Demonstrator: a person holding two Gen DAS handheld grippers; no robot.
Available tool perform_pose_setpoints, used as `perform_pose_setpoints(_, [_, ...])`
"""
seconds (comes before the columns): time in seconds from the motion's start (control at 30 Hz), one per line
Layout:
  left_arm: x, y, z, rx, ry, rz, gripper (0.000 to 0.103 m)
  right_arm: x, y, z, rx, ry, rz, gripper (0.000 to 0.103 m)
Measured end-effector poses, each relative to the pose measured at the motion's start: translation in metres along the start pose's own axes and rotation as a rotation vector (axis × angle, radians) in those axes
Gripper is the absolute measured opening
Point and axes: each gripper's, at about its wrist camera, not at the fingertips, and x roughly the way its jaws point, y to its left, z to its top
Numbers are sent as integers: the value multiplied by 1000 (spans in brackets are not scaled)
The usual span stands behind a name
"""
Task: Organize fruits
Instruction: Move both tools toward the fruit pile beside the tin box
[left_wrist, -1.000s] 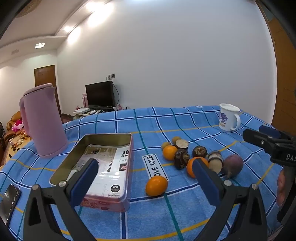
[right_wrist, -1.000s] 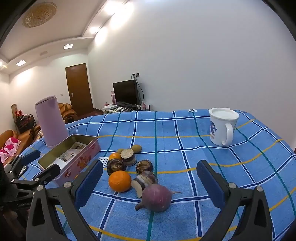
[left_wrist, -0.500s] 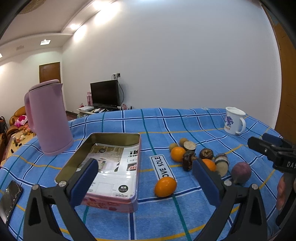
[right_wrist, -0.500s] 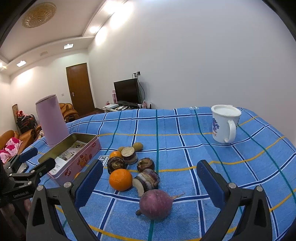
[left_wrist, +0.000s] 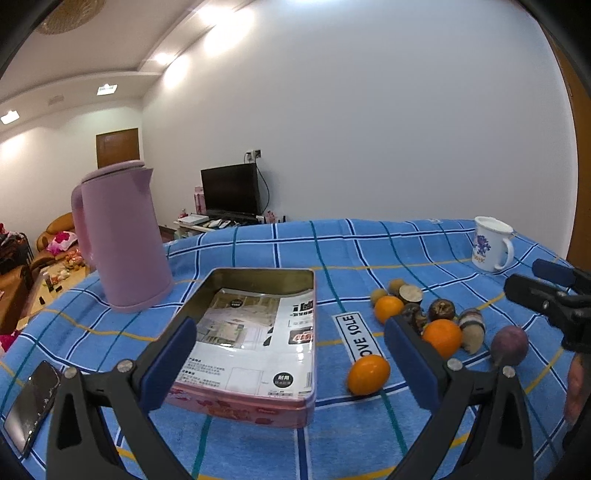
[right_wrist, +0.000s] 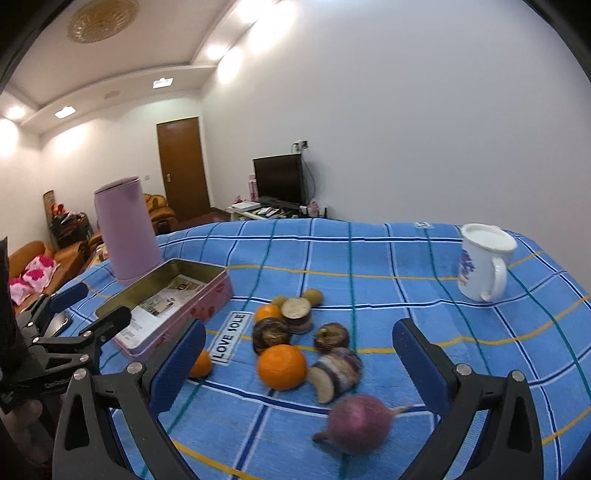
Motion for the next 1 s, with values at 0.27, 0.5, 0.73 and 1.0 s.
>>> perform_pose_setpoints(0.27, [3, 15, -3, -17, 10, 23, 103, 17, 20, 2, -33, 33, 30, 102])
perform_pose_setpoints(0.5, [6, 29, -5, -35, 22, 41, 103, 34, 43, 3, -77, 66, 69, 102])
perform_pose_setpoints(0.73, [6, 44, -7, -45, 10, 86, 103, 46, 60, 0, -105, 88, 87, 102])
perform_pose_setpoints(1.0, [2, 53, -6, -36, -23, 143, 103, 48, 67, -1, -116, 85, 94, 101])
